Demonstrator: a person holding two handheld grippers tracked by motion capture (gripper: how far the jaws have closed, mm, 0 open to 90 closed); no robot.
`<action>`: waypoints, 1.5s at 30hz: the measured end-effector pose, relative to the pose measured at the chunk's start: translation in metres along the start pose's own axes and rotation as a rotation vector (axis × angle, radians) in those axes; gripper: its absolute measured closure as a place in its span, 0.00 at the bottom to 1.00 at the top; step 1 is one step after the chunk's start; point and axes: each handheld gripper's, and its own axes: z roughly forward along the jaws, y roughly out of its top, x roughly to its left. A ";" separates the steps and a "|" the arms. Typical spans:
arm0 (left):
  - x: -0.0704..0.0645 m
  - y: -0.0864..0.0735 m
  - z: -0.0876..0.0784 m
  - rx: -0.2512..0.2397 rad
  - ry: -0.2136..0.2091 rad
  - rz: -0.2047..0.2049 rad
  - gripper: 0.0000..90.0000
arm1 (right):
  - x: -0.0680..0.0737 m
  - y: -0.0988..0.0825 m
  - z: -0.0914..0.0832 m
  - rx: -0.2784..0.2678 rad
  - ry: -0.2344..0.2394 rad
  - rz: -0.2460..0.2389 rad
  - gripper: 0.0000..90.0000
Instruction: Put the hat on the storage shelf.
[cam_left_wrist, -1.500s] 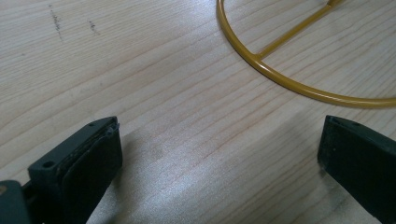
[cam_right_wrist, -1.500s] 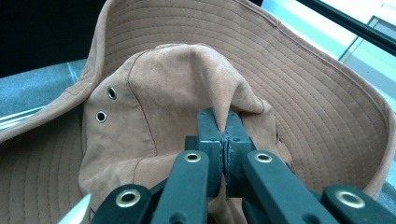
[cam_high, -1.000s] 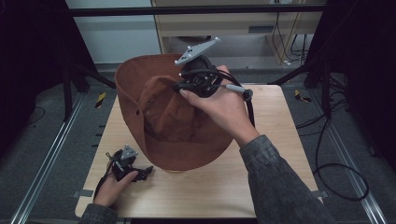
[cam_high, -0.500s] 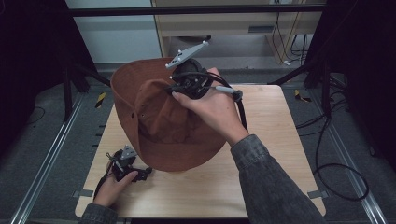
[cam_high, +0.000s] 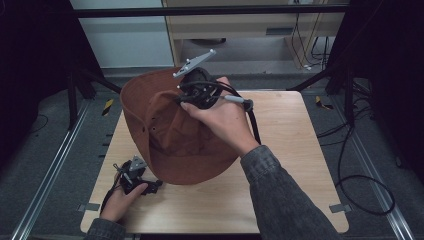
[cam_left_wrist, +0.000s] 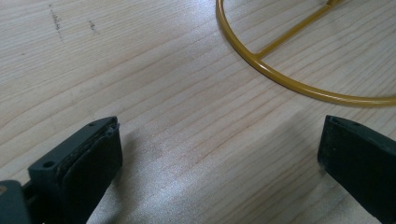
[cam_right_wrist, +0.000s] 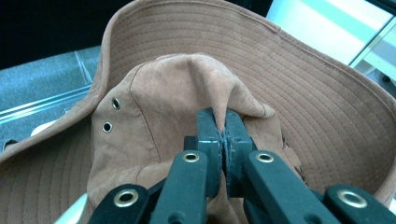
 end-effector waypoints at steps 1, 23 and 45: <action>0.000 0.000 0.000 0.000 0.000 0.001 0.00 | 0.000 -0.001 0.001 0.003 -0.001 0.000 0.98; 0.000 0.000 0.000 0.000 0.000 0.001 0.00 | 0.002 -0.007 0.016 0.029 0.026 0.005 0.96; 0.000 0.000 0.000 0.000 -0.001 0.002 0.00 | -0.006 -0.013 0.017 0.028 0.032 0.035 0.93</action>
